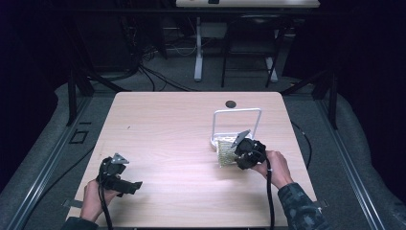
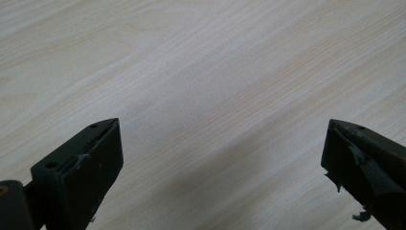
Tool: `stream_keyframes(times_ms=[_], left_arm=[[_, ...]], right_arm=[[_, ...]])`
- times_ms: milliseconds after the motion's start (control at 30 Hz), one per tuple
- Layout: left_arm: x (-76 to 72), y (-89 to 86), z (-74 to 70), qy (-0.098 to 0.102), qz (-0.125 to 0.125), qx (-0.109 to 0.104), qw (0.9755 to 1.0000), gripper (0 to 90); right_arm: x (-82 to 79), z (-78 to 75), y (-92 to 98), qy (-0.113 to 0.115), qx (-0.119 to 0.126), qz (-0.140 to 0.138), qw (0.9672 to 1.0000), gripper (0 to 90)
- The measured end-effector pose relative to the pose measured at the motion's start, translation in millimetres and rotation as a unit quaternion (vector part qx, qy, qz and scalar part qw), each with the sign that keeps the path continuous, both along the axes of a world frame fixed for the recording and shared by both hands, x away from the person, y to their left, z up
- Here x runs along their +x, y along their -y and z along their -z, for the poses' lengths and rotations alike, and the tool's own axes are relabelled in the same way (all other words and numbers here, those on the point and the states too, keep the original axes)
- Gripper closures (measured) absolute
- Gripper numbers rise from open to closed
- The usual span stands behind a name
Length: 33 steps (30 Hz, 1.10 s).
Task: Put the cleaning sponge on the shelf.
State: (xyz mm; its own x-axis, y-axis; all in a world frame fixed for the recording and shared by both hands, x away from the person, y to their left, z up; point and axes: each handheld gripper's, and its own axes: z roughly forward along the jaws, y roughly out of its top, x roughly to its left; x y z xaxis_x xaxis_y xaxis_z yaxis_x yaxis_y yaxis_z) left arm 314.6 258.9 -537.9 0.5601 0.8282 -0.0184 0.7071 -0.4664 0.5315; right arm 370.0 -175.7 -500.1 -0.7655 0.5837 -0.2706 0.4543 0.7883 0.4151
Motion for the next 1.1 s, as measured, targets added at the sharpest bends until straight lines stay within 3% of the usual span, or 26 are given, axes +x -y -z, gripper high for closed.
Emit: stream_keyframes(times_ms=[467,700,767,933,1100], left_arm=[[0.2,0.4,-0.1,0.002,-0.002,0.003,1.0000,0.8],[1.0,-0.2,-0.8,0.004,-0.006,0.000,1.0000,0.8],[1.8,0.8,-0.2,0.005,-0.004,0.001,1.0000,0.7],[1.5,1.0,-0.2,0.003,-0.004,0.003,1.0000,0.6],[0.3,0.1,-0.9,0.005,-0.007,0.004,1.0000,0.6]], right_arm=[[17.2,4.8,-2.1,0.013,-0.033,0.004,0.9994,45.1],[28.2,2.8,1.3,0.017,-0.026,0.009,0.9995,44.8],[30.4,5.2,0.8,0.025,-0.041,0.007,0.9988,44.7],[41.0,8.7,-2.0,0.032,-0.041,0.003,0.9986,44.6],[47.1,16.3,-5.4,0.036,-0.057,-0.001,0.9977,44.1]])
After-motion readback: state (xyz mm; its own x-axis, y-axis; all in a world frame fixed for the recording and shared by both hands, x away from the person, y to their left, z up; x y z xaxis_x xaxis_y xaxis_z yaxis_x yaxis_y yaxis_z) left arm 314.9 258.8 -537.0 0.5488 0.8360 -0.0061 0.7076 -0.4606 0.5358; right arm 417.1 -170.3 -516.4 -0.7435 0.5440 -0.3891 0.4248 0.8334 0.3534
